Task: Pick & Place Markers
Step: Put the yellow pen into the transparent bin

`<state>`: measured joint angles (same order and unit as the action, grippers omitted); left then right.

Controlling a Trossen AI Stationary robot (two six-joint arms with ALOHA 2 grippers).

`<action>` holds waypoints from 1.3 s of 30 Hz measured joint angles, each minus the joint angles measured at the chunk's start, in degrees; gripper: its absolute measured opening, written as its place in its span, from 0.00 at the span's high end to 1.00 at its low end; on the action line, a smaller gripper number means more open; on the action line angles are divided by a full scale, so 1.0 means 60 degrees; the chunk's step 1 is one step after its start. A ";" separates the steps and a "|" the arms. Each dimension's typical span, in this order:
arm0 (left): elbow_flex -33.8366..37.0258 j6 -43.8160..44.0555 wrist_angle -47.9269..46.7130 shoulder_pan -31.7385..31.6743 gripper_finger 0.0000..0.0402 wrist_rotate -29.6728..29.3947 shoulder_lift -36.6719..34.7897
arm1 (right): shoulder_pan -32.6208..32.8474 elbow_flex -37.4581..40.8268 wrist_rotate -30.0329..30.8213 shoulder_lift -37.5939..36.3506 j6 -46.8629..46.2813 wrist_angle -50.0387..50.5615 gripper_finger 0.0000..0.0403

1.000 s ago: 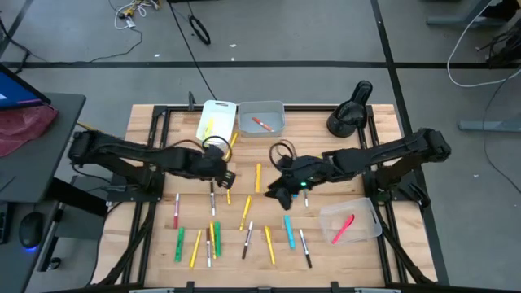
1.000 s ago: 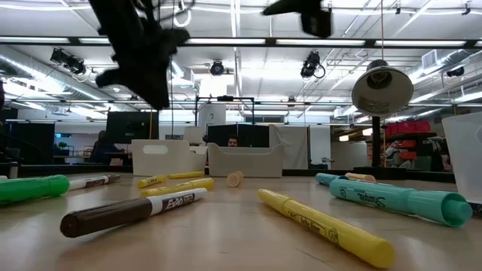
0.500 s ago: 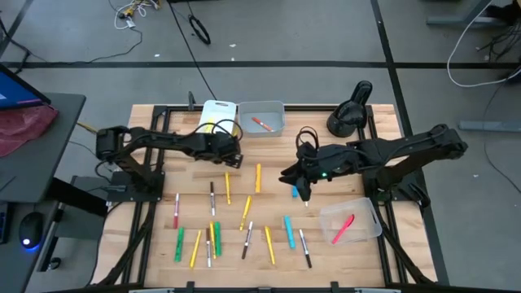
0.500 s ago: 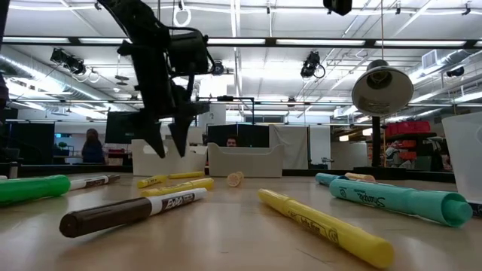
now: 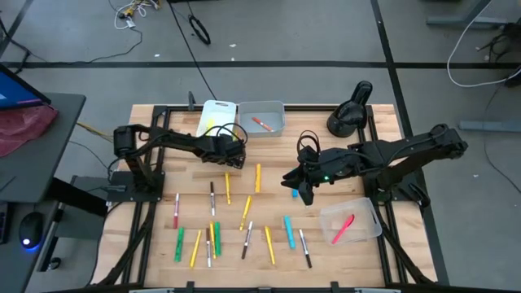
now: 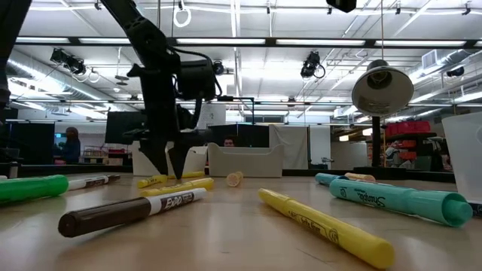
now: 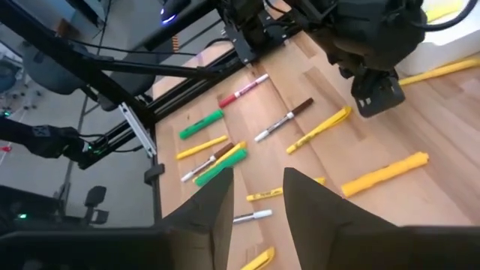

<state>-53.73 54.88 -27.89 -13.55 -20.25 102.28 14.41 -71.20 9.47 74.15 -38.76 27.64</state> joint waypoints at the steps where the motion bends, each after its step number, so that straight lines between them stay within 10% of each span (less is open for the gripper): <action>1: -0.0032 -0.0014 0.0012 0.0009 0.63 -0.0057 0.0057 | 0.0027 0.0000 -0.0003 0.0000 -0.0044 0.0000 0.71; 11: -0.0026 -0.0783 0.0032 0.0473 0.94 -0.0427 0.0415 | 0.0273 0.0000 0.0022 0.0000 -0.0797 -0.0161 0.71; 29: 0.0072 -0.2373 -0.2965 0.1946 0.95 0.0748 -0.2235 | 0.0498 0.0665 0.0708 0.0007 -0.1486 -0.0371 0.71; 39: 0.0045 -0.3496 -0.0876 0.3013 0.95 0.2479 -0.5236 | 0.0540 0.4278 0.1131 0.0071 -0.3284 -0.6387 0.64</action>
<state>-53.46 33.90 -33.14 4.53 -5.38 70.86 17.65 -45.53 16.26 74.58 -58.46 -10.68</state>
